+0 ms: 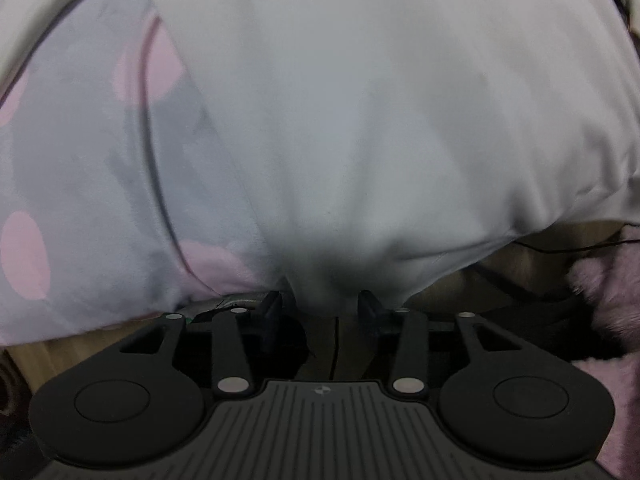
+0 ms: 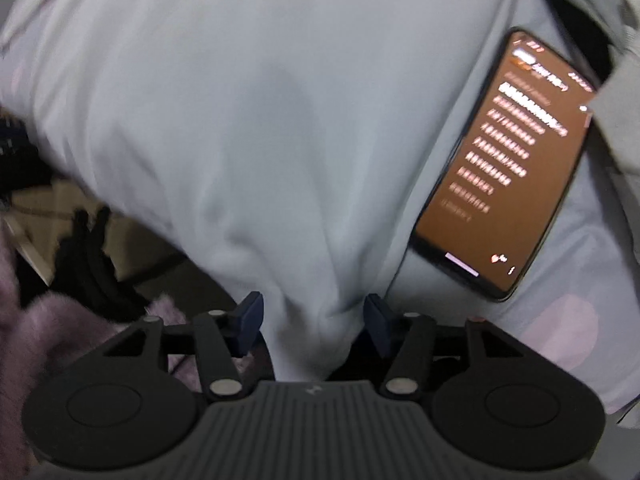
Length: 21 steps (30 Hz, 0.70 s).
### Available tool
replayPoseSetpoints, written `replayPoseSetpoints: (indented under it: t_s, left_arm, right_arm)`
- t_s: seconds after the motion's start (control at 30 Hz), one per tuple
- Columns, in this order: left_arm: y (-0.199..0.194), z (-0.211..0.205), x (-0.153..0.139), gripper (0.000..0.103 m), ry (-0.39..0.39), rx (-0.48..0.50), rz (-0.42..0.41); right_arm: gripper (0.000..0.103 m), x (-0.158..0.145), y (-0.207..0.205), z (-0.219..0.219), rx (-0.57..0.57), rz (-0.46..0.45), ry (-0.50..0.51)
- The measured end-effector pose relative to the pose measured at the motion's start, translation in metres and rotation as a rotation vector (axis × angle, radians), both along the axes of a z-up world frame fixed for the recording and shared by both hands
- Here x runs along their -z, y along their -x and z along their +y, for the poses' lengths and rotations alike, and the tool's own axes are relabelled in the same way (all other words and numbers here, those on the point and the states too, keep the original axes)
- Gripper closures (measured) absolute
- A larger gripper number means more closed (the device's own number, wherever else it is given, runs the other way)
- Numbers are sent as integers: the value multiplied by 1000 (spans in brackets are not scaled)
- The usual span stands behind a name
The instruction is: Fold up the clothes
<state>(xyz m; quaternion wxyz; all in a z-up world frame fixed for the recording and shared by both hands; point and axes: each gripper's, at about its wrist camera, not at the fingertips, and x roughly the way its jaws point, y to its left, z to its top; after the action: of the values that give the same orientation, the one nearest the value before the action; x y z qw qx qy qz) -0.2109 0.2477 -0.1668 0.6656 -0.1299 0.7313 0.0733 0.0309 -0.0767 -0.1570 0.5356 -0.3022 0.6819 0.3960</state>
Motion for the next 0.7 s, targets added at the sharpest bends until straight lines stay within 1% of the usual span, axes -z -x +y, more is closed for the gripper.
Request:
replayPoseSetpoints:
  t_s: [0.03, 0.07, 0.13, 0.17, 0.2, 0.23, 0.27, 0.33, 0.47, 0.57, 0.7]
  left_arm:
    - [-3, -2, 0, 64, 4, 9, -12]
    - [-6, -4, 0, 68, 8, 17, -25]
    - [-11, -7, 0, 76, 13, 33, -46]
    - [-11, -7, -1, 87, 4, 35, -46]
    - [-12, -7, -2, 94, -3, 35, -47]
    - [-11, -6, -4, 95, 2, 26, -49]
    - [-11, -5, -5, 98, 7, 24, -47]
    - [-10, -4, -12, 101, 13, 37, -38]
    - [-13, 3, -35, 101, 19, 66, -26]
    - [-9, 11, -33, 101, 20, 55, -9]
    - [-5, 22, -29, 101, 21, 40, 13]
  right_arm:
    - [44, 4, 2, 1, -14, 9, 24]
    - [45, 7, 2, 1, -20, 22, 45]
    - [57, 10, 3, 2, -23, 46, 59]
    - [57, 10, 2, 2, -21, 47, 64]
    - [65, 9, 1, 2, -20, 49, 68]
    - [81, 8, 0, 1, -18, 51, 72]
    - [84, 6, -5, -2, -15, 55, 69]
    - [88, 2, -13, -7, -13, 62, 65]
    - [89, -10, -1, -5, -99, 68, 73]
    - [90, -26, -1, -7, -134, 58, 76]
    - [90, -20, -15, -10, -103, 66, 84]
